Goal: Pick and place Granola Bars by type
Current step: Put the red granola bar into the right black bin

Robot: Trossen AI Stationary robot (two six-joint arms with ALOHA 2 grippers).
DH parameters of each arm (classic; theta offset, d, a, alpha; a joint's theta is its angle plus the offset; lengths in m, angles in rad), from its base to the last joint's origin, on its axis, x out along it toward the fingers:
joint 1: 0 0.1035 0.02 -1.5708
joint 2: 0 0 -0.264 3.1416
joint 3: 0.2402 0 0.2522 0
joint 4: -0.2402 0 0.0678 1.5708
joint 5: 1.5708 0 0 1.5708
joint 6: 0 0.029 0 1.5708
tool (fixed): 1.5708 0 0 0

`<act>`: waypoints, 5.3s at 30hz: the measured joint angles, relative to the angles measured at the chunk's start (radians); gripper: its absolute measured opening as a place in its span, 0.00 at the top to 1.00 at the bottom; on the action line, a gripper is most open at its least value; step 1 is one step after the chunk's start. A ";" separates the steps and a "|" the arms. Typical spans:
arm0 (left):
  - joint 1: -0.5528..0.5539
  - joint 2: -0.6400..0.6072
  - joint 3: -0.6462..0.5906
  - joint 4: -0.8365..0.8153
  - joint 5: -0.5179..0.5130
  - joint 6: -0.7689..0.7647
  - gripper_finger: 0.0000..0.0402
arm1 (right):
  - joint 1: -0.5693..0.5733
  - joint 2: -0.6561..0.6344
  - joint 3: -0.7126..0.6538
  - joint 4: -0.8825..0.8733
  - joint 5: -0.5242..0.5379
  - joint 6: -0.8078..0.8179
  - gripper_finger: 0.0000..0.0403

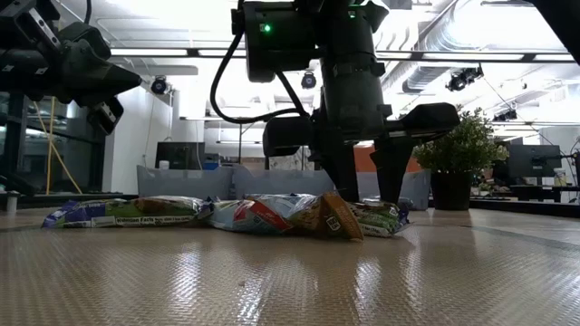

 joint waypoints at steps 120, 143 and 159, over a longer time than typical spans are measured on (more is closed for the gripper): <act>0.000 0.000 0.000 -0.004 -0.036 -0.001 1.00 | -0.826 -0.527 0.002 0.197 0.152 -1.377 0.89; 0.000 0.000 0.000 -0.006 -0.068 0.000 1.00 | -0.886 -0.370 0.002 0.044 0.263 -2.156 0.90; 0.000 0.000 0.000 -0.006 -0.072 0.000 1.00 | -0.878 -0.217 0.002 -0.141 0.258 -2.175 0.90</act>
